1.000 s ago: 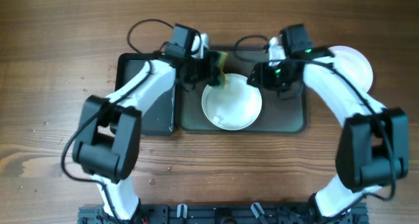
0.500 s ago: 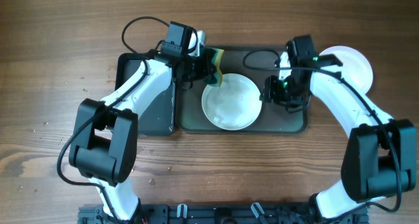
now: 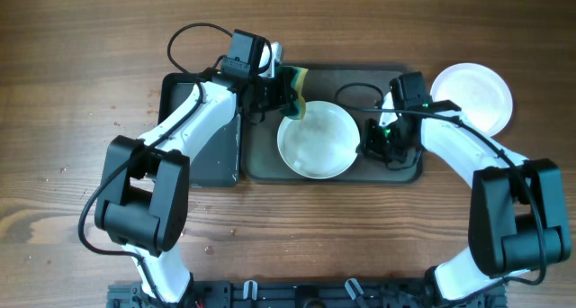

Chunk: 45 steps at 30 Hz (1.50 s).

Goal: Clean dirty plates on tray and stack at the side
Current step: 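Scrub the plate's stain with the sponge while right gripper holds rim, then continue scrubbing the plate center with the sponge in left gripper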

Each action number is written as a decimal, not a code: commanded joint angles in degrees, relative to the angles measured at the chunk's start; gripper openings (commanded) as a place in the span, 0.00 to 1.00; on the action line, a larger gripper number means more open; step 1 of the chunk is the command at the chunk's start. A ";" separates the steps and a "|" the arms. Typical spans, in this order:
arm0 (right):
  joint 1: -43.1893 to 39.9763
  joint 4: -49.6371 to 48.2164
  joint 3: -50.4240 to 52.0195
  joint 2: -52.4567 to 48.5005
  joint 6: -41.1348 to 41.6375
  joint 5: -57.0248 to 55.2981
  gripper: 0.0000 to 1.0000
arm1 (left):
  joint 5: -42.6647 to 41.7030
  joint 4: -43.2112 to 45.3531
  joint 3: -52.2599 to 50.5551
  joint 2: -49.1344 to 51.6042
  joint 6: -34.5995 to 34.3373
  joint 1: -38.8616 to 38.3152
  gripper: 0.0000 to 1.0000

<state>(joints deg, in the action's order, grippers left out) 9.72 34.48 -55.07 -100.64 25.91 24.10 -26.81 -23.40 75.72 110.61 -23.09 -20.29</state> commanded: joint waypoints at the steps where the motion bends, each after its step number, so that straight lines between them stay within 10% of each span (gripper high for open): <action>1: 0.85 -2.14 1.42 -1.27 2.78 1.01 0.04 | 0.31 0.02 0.46 -1.20 0.15 -0.22 0.04; 45: 5.86 -12.72 1.42 -1.27 7.69 -1.44 0.04 | 9.09 -0.96 0.26 8.24 3.10 -11.45 0.04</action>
<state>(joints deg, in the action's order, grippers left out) 15.44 23.05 -53.76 -101.03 33.19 22.41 -13.93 -24.23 75.79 116.64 -20.84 -26.41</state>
